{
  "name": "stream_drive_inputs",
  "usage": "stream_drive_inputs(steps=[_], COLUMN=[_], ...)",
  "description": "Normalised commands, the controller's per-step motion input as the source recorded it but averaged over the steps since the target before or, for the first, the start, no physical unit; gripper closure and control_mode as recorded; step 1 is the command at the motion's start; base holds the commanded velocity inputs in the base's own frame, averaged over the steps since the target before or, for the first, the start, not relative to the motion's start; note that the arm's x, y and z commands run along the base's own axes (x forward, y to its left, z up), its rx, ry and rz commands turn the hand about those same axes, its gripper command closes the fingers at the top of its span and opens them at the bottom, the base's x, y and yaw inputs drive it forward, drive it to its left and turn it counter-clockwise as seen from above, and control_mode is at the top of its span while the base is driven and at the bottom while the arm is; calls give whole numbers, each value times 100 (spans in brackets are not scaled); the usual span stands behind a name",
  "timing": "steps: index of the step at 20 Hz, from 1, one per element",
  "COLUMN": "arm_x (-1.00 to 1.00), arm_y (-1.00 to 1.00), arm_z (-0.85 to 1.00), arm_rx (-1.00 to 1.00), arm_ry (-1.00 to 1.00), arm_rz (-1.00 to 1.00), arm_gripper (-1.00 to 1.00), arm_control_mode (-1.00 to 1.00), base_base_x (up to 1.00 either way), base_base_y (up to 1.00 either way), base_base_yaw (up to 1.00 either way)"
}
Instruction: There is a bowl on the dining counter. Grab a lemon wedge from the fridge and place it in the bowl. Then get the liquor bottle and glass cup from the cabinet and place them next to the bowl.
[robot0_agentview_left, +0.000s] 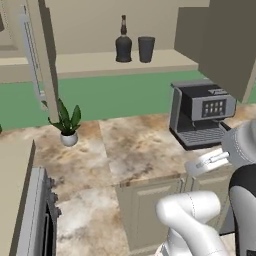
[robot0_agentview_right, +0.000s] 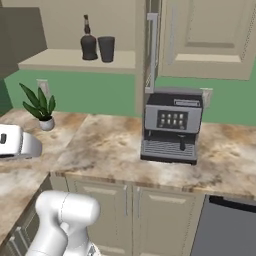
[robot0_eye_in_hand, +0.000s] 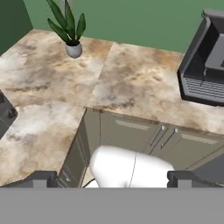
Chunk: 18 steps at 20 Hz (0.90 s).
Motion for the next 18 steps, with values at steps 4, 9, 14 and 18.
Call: stream_drive_inputs(steps=[4,9,14,18], arm_x=[0,0,0,0], arm_y=[0,0,0,0], arm_z=[0,0,0,0], arm_rx=[0,0,0,0], arm_ry=[0,0,0,0], arm_rz=[0,0,0,0], arm_gripper=[-100,-100,-100,-100], arm_control_mode=[100,100,100,100], base_base_x=[100,100,98,28], base_base_y=[1,0,0,4], base_base_yaw=[0,0,0,0])
